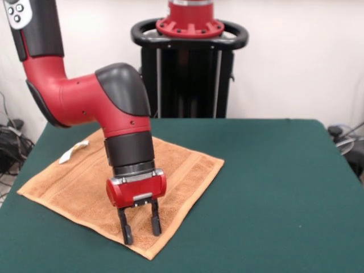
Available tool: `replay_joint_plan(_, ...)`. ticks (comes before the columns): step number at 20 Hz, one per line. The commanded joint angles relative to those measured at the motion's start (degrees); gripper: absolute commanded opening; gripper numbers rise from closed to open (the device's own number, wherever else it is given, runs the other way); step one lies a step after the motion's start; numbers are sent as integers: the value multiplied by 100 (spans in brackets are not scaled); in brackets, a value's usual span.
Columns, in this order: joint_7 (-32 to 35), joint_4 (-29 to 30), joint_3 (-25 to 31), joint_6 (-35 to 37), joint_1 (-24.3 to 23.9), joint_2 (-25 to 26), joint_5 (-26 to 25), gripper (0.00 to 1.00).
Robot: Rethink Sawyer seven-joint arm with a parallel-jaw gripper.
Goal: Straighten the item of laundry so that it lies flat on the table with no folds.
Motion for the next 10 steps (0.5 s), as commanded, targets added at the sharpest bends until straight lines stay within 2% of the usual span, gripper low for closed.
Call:
replay_joint_plan(1,686,-4,210,100,-329,569,-598,100)
replay_joint_plan(5,821,155,241,256,-292,328,-468,100)
replay_joint_plan(10,1001,627,446,267,-400,-149,-282,100)
